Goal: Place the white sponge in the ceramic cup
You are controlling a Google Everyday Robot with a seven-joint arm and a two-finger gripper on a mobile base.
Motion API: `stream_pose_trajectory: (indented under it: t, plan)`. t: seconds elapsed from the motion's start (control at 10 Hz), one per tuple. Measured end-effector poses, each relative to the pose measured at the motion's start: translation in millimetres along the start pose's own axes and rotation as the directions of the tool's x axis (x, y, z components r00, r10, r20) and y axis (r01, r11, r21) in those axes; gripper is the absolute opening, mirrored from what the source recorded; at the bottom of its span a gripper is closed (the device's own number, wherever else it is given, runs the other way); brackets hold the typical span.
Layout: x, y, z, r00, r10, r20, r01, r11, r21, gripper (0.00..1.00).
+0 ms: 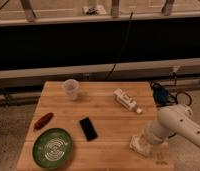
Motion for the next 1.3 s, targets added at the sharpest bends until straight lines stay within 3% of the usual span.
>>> stream_pose_trajectory:
  t: [0.1, 0.3, 0.9, 1.3]
  plan:
    - [4.4, 2.4, 5.9, 1.000, 0.008, -0.016, -0.008, 1.000, -0.003, 0.63]
    - [9.8, 3.9, 11.5, 0.999, 0.020, -0.035, -0.020, 1.000, -0.004, 0.78]
    - [25.9, 4.2, 12.4, 0.997, 0.064, -0.035, -0.064, 0.998, -0.004, 0.80]
    - [38.7, 0.9, 31.2, 0.995, 0.099, -0.001, -0.099, 0.995, -0.022, 0.79]
